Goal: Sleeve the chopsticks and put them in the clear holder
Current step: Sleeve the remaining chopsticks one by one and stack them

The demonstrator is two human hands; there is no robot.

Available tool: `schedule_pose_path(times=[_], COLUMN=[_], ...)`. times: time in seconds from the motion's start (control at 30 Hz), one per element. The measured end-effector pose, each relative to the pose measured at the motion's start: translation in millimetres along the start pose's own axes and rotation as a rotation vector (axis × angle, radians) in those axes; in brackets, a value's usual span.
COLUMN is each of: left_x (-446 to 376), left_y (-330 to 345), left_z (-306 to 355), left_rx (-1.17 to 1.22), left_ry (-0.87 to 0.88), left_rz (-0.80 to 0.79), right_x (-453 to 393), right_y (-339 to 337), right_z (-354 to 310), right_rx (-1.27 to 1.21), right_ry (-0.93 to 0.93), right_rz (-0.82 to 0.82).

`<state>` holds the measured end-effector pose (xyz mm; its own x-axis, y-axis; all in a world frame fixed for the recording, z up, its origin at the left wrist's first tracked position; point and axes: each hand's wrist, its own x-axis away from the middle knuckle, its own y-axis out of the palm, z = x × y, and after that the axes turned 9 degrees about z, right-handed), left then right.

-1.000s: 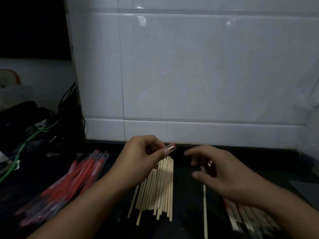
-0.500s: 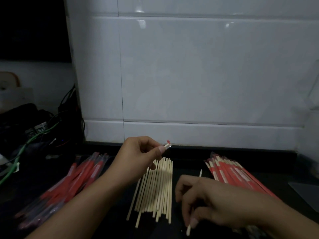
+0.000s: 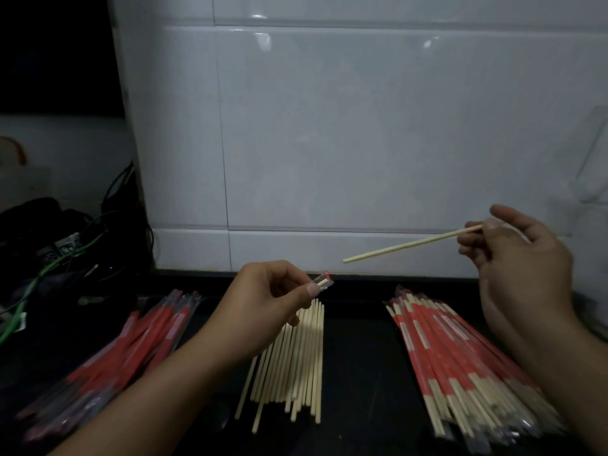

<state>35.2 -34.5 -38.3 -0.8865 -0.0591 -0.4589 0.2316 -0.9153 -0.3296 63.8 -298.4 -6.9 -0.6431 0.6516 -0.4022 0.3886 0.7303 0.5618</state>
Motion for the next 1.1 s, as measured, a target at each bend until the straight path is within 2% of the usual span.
schedule_pose_path(times=[0.17, 0.37, 0.63, 1.1], left_x=[1.4, 3.2, 2.9, 2.8], left_y=[0.6, 0.1, -0.4, 1.0], left_z=[1.9, 4.3, 4.2, 3.0], left_rx=[0.000, 0.014, -0.002, -0.040], left_ry=[0.006, 0.002, 0.001, 0.019], left_rz=[-0.014, -0.037, -0.043, -0.050], right_x=[3.6, 8.5, 4.4, 13.1], right_y=[-0.8, -0.5, -1.9, -0.4], right_z=[4.0, 7.9, 8.5, 10.9], right_rx=[0.108, 0.143, 0.116, 0.134], right_ry=[-0.086, -0.098, -0.095, -0.103], right_rz=[-0.051, -0.091, -0.039, -0.123])
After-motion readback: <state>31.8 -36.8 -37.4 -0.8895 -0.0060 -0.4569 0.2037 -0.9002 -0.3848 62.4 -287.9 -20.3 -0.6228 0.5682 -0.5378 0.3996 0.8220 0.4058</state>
